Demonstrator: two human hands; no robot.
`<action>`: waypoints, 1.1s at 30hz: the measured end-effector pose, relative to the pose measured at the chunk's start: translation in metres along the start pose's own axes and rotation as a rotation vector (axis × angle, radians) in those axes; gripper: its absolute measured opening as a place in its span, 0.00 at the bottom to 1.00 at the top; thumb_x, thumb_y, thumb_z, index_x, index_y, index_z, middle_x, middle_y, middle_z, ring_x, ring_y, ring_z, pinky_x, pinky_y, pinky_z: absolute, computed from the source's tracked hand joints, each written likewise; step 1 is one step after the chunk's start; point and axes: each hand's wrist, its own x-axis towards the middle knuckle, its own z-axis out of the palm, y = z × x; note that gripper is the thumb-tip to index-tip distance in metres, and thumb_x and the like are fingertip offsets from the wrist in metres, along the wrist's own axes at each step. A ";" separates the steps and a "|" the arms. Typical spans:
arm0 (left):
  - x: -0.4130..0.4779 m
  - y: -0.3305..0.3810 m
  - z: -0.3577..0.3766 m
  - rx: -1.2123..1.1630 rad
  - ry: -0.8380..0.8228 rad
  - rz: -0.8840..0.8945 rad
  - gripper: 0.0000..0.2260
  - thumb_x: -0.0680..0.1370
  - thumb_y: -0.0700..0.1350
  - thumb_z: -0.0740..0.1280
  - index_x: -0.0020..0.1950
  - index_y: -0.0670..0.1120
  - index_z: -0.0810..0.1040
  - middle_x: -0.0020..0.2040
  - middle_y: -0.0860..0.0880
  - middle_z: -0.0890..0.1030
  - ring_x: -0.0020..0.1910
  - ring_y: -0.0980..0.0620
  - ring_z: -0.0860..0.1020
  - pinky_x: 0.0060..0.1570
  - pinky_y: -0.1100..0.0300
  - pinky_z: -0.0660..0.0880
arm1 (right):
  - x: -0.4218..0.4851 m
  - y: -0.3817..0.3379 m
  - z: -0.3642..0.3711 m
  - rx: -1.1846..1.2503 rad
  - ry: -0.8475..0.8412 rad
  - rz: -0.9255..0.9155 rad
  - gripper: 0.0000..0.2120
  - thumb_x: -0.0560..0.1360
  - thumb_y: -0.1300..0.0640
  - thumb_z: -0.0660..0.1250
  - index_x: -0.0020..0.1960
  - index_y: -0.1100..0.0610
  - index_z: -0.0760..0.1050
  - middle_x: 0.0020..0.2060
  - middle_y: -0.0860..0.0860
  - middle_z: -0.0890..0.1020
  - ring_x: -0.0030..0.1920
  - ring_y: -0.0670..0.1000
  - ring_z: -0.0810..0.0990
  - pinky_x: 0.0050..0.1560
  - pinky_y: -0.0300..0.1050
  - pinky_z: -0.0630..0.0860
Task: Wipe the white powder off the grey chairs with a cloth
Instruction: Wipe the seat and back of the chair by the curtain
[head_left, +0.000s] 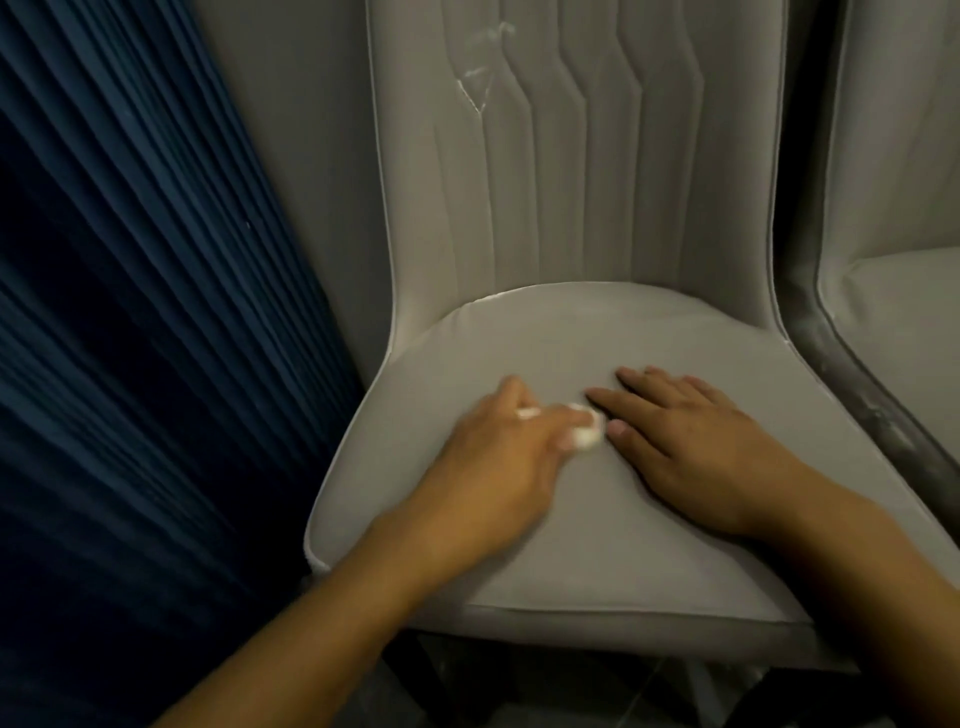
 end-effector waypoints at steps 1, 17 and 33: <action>-0.016 0.013 -0.001 0.008 -0.014 0.059 0.19 0.81 0.59 0.54 0.69 0.63 0.74 0.52 0.51 0.68 0.49 0.48 0.74 0.53 0.52 0.75 | 0.000 0.001 0.000 0.005 0.002 -0.003 0.27 0.81 0.40 0.39 0.79 0.38 0.52 0.81 0.47 0.53 0.80 0.50 0.50 0.79 0.48 0.46; 0.071 -0.117 -0.032 0.191 0.087 -0.628 0.16 0.84 0.55 0.54 0.67 0.54 0.73 0.65 0.43 0.65 0.59 0.40 0.67 0.60 0.45 0.67 | 0.000 -0.001 0.004 -0.008 0.029 0.003 0.32 0.76 0.39 0.36 0.79 0.39 0.53 0.80 0.46 0.55 0.80 0.50 0.52 0.78 0.48 0.48; 0.093 -0.113 -0.030 0.085 -0.006 -0.378 0.14 0.84 0.58 0.53 0.64 0.61 0.75 0.59 0.47 0.65 0.59 0.42 0.70 0.65 0.47 0.69 | 0.111 -0.044 -0.004 0.025 -0.097 -0.089 0.29 0.82 0.35 0.45 0.79 0.43 0.56 0.80 0.51 0.57 0.79 0.55 0.54 0.78 0.57 0.49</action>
